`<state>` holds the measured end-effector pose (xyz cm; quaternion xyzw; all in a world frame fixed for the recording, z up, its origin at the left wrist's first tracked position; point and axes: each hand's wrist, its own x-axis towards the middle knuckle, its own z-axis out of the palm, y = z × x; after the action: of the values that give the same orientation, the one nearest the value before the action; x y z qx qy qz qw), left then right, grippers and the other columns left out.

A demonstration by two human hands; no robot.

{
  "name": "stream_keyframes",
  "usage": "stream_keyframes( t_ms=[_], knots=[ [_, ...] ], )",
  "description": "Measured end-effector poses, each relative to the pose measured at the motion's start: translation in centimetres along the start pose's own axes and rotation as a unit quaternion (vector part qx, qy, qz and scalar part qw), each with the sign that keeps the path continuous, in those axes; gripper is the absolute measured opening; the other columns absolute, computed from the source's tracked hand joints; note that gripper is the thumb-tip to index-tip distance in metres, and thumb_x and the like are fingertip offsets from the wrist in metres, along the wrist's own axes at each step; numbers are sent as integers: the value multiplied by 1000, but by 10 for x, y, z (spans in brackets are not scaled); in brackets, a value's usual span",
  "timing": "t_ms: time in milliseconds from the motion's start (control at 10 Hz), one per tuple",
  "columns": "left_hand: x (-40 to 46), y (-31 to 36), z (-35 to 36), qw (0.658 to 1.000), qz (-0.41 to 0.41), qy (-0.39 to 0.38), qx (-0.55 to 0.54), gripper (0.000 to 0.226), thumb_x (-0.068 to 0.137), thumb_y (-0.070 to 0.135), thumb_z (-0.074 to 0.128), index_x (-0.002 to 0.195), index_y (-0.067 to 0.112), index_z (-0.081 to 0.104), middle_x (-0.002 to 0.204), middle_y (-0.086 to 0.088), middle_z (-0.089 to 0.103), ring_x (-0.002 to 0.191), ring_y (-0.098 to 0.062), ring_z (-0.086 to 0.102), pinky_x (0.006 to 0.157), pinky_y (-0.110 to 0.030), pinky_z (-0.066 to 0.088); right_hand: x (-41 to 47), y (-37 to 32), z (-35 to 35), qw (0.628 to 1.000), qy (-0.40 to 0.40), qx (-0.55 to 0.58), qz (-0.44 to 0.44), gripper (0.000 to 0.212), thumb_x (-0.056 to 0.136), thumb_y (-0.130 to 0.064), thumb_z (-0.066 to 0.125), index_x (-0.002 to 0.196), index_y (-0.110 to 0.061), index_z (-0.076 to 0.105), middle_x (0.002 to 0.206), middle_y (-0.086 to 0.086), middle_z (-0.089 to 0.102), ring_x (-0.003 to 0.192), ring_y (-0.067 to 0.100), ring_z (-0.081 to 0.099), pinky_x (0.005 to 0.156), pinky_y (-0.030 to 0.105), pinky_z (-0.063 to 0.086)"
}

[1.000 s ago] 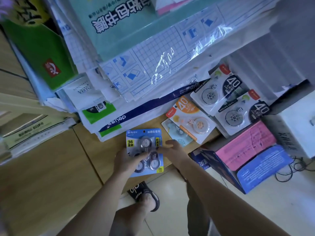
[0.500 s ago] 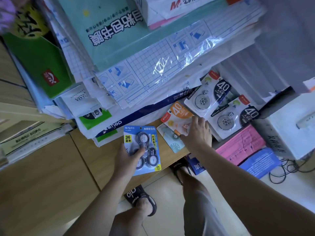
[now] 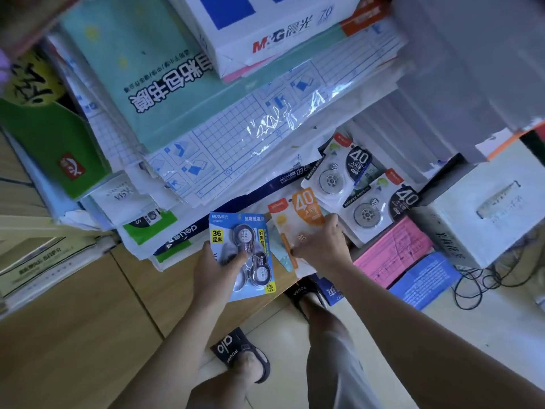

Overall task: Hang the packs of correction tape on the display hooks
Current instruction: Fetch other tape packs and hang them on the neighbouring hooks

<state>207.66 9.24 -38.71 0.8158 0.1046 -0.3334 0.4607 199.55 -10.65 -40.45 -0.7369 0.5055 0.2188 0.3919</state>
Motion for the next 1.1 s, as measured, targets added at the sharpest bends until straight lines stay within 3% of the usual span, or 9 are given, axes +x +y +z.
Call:
stream_keyframes(
  t_ms=[100,200,300,400,500,700,800,1000,1100],
  knots=[
    [-5,21,3,1000,-16,-11,7,47,86,16,83,115,35,51,101,29,57,97,-12,66,87,-40,58,2,1,-16,993,1,115,29,79,56,-33,92,114,-24,38,102,-4,62,95,18,67,77,40,60],
    [-7,35,10,999,-19,-25,12,41,84,15,85,100,37,55,100,23,63,91,-9,69,85,-51,62,17,-1,-38,971,-6,226,77,75,68,-33,95,118,-17,42,103,-6,61,95,14,63,85,32,55],
    [-5,49,20,999,-6,-31,21,47,83,17,85,117,32,57,103,22,62,91,1,62,76,-27,55,40,-7,-55,938,0,323,129,91,68,-36,96,136,-14,40,125,7,62,113,26,67,104,45,56],
    [-1,60,29,999,-11,-33,39,73,74,33,87,138,18,56,130,2,67,114,-17,66,87,-31,55,61,-13,-63,922,10,347,173,70,81,-29,88,127,-19,36,127,6,57,115,24,62,107,41,53],
    [-1,70,36,998,-5,-50,41,84,62,44,83,138,20,56,134,-2,65,118,-20,66,92,-37,54,70,-28,-60,931,37,316,182,90,79,-36,89,144,-20,30,123,11,57,115,24,57,111,35,47],
    [1,81,38,997,-17,-61,35,73,65,44,86,131,25,60,129,7,68,119,-14,65,100,-42,53,86,-36,-45,934,50,288,206,126,40,-64,92,141,-15,36,134,10,58,124,35,59,107,52,51],
    [4,79,38,997,-15,-65,37,90,53,58,80,134,25,59,133,3,68,121,-19,65,104,-48,54,86,-39,-48,927,36,304,217,107,62,-52,95,141,-13,36,129,10,57,121,34,59,109,51,51],
    [5,78,37,997,-18,-76,28,101,51,61,82,140,22,55,140,0,63,128,-21,61,109,-52,50,137,-2,-19,923,66,301,231,137,5,-74,81,128,-20,52,121,6,65,115,32,63,99,49,56],
    [4,84,34,996,-23,-77,31,91,53,58,82,133,22,58,133,1,66,122,-19,64,104,-48,53,138,-6,-18,918,81,318,222,137,-5,-79,83,119,-25,56,108,1,69,103,28,69,87,44,59]
  ],
)
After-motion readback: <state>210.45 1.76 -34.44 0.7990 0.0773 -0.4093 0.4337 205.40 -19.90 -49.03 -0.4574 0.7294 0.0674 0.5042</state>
